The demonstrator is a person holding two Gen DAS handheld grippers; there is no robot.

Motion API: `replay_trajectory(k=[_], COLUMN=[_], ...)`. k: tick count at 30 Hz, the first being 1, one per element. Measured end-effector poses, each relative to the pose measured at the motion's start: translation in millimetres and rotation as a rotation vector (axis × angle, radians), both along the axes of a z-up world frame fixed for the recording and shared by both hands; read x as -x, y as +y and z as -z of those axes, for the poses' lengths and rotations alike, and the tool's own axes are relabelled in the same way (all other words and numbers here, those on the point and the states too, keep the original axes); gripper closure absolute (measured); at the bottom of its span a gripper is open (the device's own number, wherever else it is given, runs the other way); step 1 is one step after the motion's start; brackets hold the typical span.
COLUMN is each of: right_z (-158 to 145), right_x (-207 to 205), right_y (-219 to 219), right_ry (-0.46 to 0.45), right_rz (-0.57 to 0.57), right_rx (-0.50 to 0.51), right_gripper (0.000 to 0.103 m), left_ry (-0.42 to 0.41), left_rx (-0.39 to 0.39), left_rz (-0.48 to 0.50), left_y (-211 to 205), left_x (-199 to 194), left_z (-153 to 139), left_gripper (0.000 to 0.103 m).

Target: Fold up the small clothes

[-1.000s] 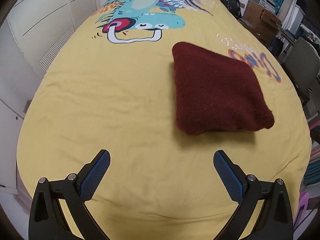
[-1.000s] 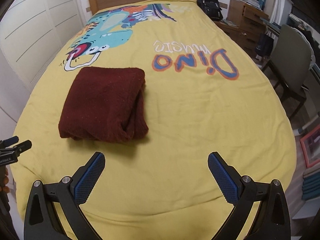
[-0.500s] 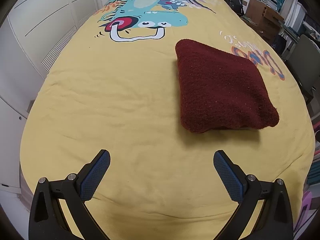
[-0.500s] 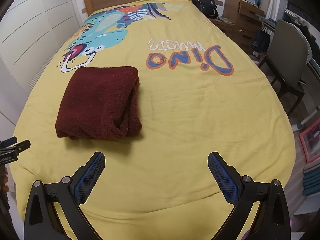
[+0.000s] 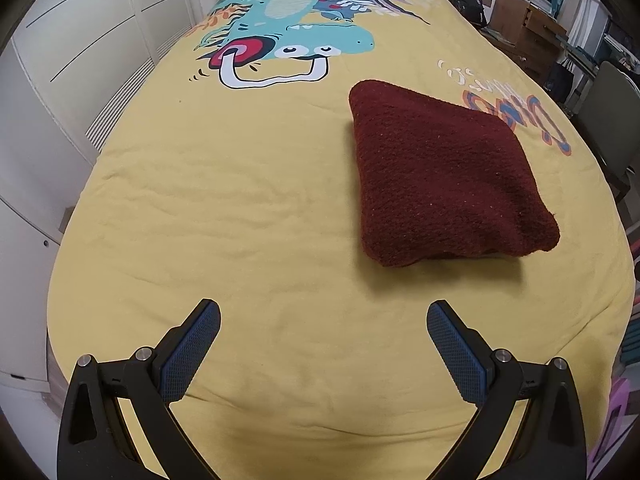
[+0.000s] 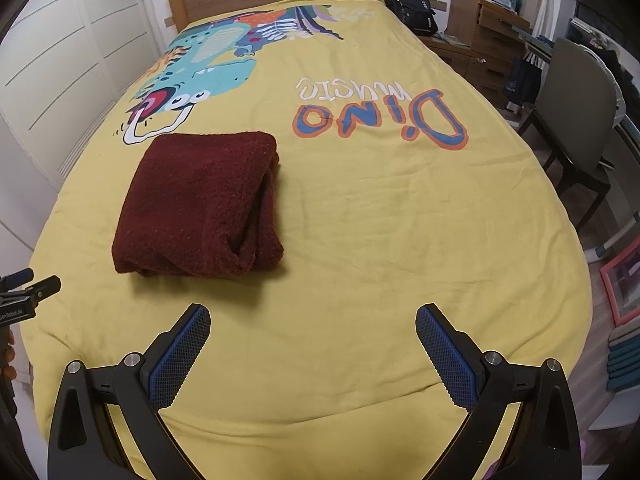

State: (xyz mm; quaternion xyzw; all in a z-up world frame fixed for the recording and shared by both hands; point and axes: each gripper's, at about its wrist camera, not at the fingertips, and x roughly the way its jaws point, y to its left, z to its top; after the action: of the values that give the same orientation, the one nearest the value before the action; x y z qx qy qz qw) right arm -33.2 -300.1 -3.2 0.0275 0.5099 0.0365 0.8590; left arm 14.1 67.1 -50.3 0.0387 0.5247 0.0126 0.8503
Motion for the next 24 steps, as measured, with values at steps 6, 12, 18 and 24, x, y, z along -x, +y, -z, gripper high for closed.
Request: replay_trajectory(k=[6,12,18,24], right_z=[-0.4,-0.3,-1.2,1.9], right_x=[1.0,1.3,1.7,1.1], right_y=[-2.6,-4.4,-4.0,-4.9], right_ry=[0.005,0.002,0.005,0.015], right_rz=[0.000,0.000,-0.002,-0.008], right_rx=[-0.001,0.002,0.002,0.001], right_gripper=[0.001,0.001,0.001,0.001], left_ry=[0.000,0.000,-0.002,0.005], left_rx=[0.002,0.007,0.007,0.010], left_rz=[0.006,0.006,0.016,0.012], left_y=[-2.0,-1.2,-1.8,-0.7], left_x=[0.4,-1.0,-2.0,-2.3], left_z=[-4.1,-6.7,-8.2,-6.7], left_gripper=[0.001,0.001,0.001,0.001])
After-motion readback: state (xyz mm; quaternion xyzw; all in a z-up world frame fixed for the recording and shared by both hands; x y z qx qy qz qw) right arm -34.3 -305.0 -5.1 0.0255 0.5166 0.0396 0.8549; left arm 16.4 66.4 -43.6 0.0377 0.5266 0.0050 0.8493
